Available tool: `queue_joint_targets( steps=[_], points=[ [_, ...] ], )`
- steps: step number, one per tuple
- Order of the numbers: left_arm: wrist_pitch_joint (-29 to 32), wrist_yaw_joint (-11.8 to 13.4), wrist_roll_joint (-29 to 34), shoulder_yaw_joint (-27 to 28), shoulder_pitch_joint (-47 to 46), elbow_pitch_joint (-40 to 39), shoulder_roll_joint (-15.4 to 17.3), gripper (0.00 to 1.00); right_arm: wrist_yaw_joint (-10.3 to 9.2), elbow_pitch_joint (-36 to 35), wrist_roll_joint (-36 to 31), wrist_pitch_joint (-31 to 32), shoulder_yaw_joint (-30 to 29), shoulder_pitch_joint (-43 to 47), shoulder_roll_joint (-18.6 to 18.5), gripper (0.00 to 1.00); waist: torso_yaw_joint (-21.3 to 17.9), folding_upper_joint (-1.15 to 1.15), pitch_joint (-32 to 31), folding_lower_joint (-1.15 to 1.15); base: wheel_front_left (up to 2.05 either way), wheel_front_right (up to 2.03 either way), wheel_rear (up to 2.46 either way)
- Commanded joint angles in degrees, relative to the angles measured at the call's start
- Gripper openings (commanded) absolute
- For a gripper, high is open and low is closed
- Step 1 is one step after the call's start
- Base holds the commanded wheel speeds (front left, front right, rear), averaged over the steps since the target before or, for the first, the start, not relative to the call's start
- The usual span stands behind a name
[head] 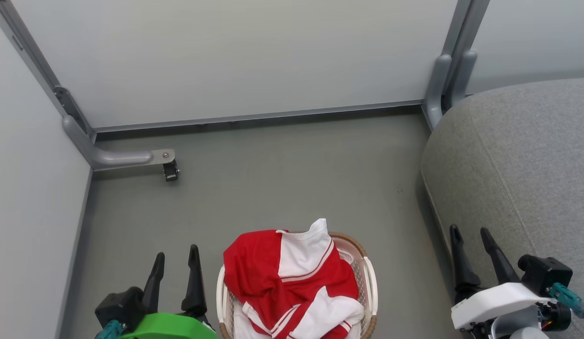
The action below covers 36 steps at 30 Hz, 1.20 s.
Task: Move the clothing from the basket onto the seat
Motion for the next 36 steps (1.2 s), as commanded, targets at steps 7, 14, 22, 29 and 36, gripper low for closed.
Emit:
queue_joint_targets(
  steps=[7, 14, 22, 29, 36],
  points=[
    [-1.2, 0.6, 3.1, -0.8, 1.0, 0.2, 0.4, 1.00, 0.02, 0.1, -3.7, -1.2, 0.4, 0.7, -0.4, 1.00, 0.1, 0.00, -0.2, 0.00, 0.00, 0.00, 0.00],
    [-1.9, 1.0, 5.1, -1.4, 1.5, 0.5, 0.4, 1.00, 0.02, 0.2, -6.2, -1.9, 0.7, 1.3, -0.4, 1.00, 0.1, 0.00, -0.3, 0.00, 0.00, 0.00, 0.00],
    [-2.8, 1.5, 7.6, -2.1, 1.8, 0.4, 0.4, 1.00, 0.01, 0.0, -8.9, -2.7, 1.1, 1.6, -0.4, 1.00, 0.2, 0.00, -0.3, 0.00, 0.00, 0.00, 0.00],
    [-2.6, 1.6, 7.8, -2.1, 1.7, 0.5, 0.4, 1.00, 0.01, 0.0, -8.8, -2.6, 1.2, 1.6, -0.4, 1.00, 0.2, 0.00, -0.2, 0.00, 0.00, 0.00, 0.00],
    [-2.6, 1.7, 8.0, -2.2, 1.6, 0.8, 0.4, 1.00, 0.01, 0.1, -8.8, -2.6, 1.3, 1.6, -0.4, 1.00, 0.2, 0.00, -0.1, 0.00, 0.00, 0.00, 0.00]
  ],
)
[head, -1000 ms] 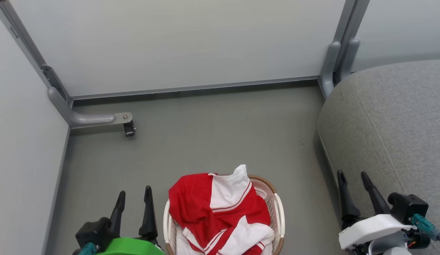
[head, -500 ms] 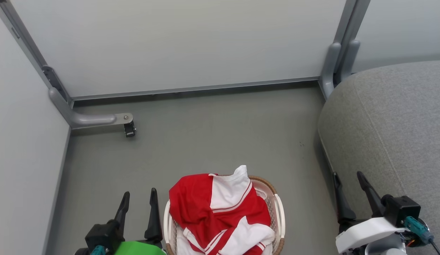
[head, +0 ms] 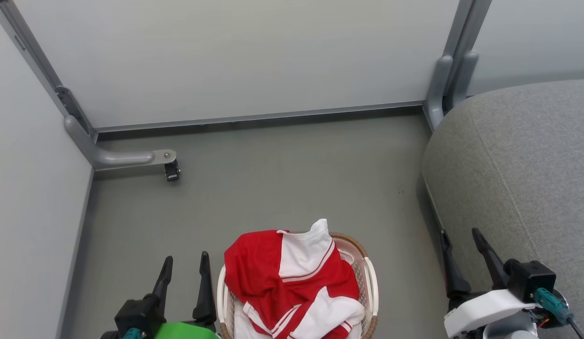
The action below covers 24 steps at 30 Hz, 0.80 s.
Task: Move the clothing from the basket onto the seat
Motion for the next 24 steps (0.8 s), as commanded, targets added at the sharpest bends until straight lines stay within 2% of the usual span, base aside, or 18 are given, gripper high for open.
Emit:
queue_joint_targets(
  steps=[1, 14, 20, 24],
  points=[
    [0.0, 0.2, 0.7, 0.1, 0.5, 0.2, 0.4, 1.00, 0.00, 0.0, -0.1, -0.3, -0.1, 1.0, -0.3, 1.00, 0.0, 0.00, 0.0, 0.00, 0.00, 0.00, 0.00],
    [0.0, -0.4, 1.0, -0.5, -1.8, -0.1, 0.3, 1.00, 0.00, -2.0, -0.3, -0.3, -0.8, -0.8, -0.3, 1.00, -0.2, 0.00, 2.9, 0.00, 0.00, 0.00, 0.00],
    [0.0, -1.2, 3.2, -2.1, -5.7, 0.4, 0.3, 1.00, 0.00, -3.4, -0.9, -0.3, -1.3, -3.0, -0.3, 1.00, -0.8, 0.00, 7.7, 0.00, 0.00, 0.00, 0.00],
    [0.0, -1.6, 4.8, -3.3, -10.5, 1.5, 0.3, 1.00, 0.00, -4.6, -1.3, -0.2, -1.8, -5.8, -0.3, 1.00, -1.5, 0.00, 13.1, 0.00, 0.00, 0.00, 0.00]
  ],
)
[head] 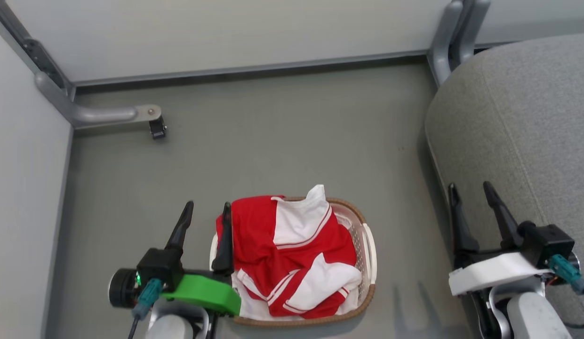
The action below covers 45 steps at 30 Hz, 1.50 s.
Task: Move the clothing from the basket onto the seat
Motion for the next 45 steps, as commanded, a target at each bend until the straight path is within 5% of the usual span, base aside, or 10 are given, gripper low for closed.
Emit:
queue_joint_targets(
  steps=[1, 15, 27, 45],
  points=[
    [0.0, -0.3, 0.9, -0.2, -2.7, 0.9, 0.3, 1.00, -0.02, -0.6, -0.5, -0.1, -0.3, -1.8, -0.3, 1.00, -1.1, 0.00, 6.4, 0.00, 0.00, 0.00, 0.00],
    [0.0, -3.4, 10.2, -2.5, -24.3, 16.8, 1.6, 1.00, -0.02, -3.6, 1.7, -0.1, -0.5, -13.6, -0.3, 1.00, -7.7, 0.00, 27.5, 0.00, 0.00, 0.00, 0.00],
    [1.3, -7.0, 17.2, -13.9, -41.8, 37.9, 5.1, 1.00, -0.02, -4.9, 4.3, -0.1, 0.4, -17.2, -0.2, 1.00, -11.2, 0.00, 35.9, 0.00, 0.00, 0.00, 0.00],
    [3.6, -7.1, 9.6, -30.9, -52.8, 50.8, 5.9, 1.00, -0.02, -5.1, 7.4, -0.1, 2.8, -18.8, -0.3, 1.00, -13.7, 0.00, 40.0, 0.00, 0.00, 0.00, 0.00]
  ],
)
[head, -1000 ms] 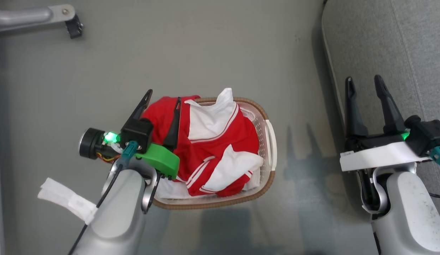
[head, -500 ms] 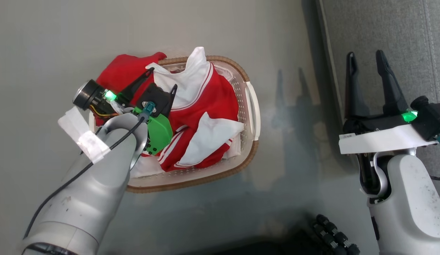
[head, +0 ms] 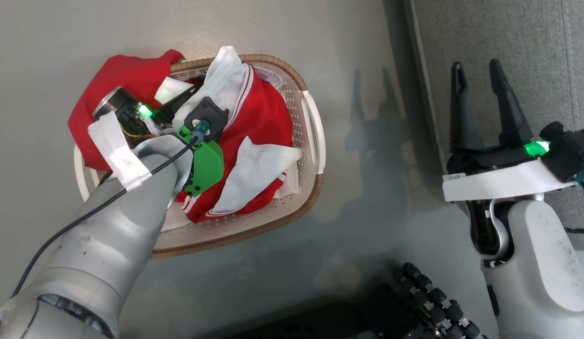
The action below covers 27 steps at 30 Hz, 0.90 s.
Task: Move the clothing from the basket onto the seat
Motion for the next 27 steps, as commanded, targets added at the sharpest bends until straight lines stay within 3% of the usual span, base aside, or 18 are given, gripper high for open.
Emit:
queue_joint_targets(
  steps=[1, 2, 3, 6, 7, 8, 18, 27],
  points=[
    [0.4, -0.1, -0.9, -0.7, -0.8, 0.6, 0.6, 1.00, -0.02, 0.0, 0.4, -0.1, 0.3, -0.5, -0.2, 1.00, -0.5, 0.00, 0.4, -0.01, 0.00, 0.00, 0.00],
    [0.6, -0.1, -1.7, -1.3, -0.8, 0.9, 0.7, 0.96, -0.02, 0.0, 0.5, -0.1, 0.5, -0.5, -0.2, 1.00, -0.6, 0.00, 0.5, -0.01, 0.00, 0.00, 0.00],
    [1.1, -0.1, -3.4, -2.4, -1.0, 1.5, 0.9, 0.57, -0.02, -0.1, 0.8, -0.1, 0.9, -0.6, -0.2, 1.00, -1.0, 0.00, 0.7, -0.01, 0.00, 0.00, 0.00],
    [1.1, -0.1, -5.0, -3.0, -0.8, 2.6, 1.3, 0.33, -0.02, 0.0, 1.2, -0.1, 1.5, -0.3, -0.2, 1.00, -1.5, 0.00, 0.6, -0.01, 0.00, 0.00, 0.00],
    [0.8, -0.1, -5.5, -3.2, -0.7, 2.9, 1.3, 0.13, -0.02, 0.1, 1.2, -0.1, 1.6, -0.2, -0.2, 1.00, -1.6, 0.00, 0.5, -0.01, 0.00, 0.00, 0.00],
    [0.7, -0.1, -5.8, -3.4, -0.6, 3.0, 1.2, 0.00, -0.02, 0.2, 1.3, -0.1, 1.6, -0.1, -0.2, 1.00, -1.7, 0.00, 0.4, -0.01, 0.00, 0.00, 0.00],
    [-1.5, -0.1, -10.1, -6.9, 3.2, 2.7, -0.2, 0.00, -0.02, 2.5, 0.1, -0.1, 0.1, 1.1, -0.2, 1.00, 0.2, 0.00, -4.1, -0.01, 0.00, 0.00, 0.00],
    [-3.6, -0.1, -14.1, -7.6, 8.1, -2.7, 0.6, 0.00, -0.02, 4.8, -2.8, -0.1, -1.6, 3.3, -0.2, 1.00, 4.2, 0.00, -13.4, -0.01, 0.00, 0.00, 0.00]
  ],
)
